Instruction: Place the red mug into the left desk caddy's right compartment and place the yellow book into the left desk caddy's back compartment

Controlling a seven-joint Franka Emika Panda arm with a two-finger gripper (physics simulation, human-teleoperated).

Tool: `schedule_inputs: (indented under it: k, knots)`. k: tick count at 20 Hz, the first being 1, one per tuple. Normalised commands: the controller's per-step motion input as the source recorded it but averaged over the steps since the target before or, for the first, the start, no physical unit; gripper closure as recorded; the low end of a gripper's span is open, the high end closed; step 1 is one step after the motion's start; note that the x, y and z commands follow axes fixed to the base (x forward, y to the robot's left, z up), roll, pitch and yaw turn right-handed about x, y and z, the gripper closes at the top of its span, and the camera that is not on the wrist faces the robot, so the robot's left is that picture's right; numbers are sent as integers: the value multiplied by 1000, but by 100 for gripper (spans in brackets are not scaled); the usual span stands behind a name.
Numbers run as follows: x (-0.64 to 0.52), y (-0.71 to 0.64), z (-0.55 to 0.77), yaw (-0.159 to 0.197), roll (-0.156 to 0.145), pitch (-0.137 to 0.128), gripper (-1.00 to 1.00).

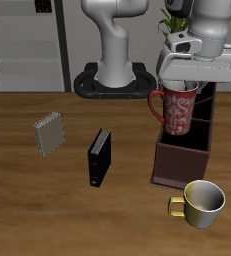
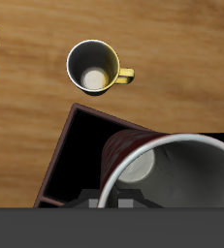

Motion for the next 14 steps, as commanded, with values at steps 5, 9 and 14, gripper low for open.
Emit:
schedule_inputs:
  k: [5,9,14]
  knots:
    - [120,185,-152,-41,-3,37,100]
    - [53,191,-145,-7,3,20,100]
    - [7,258,-19,-35,42,17,100]
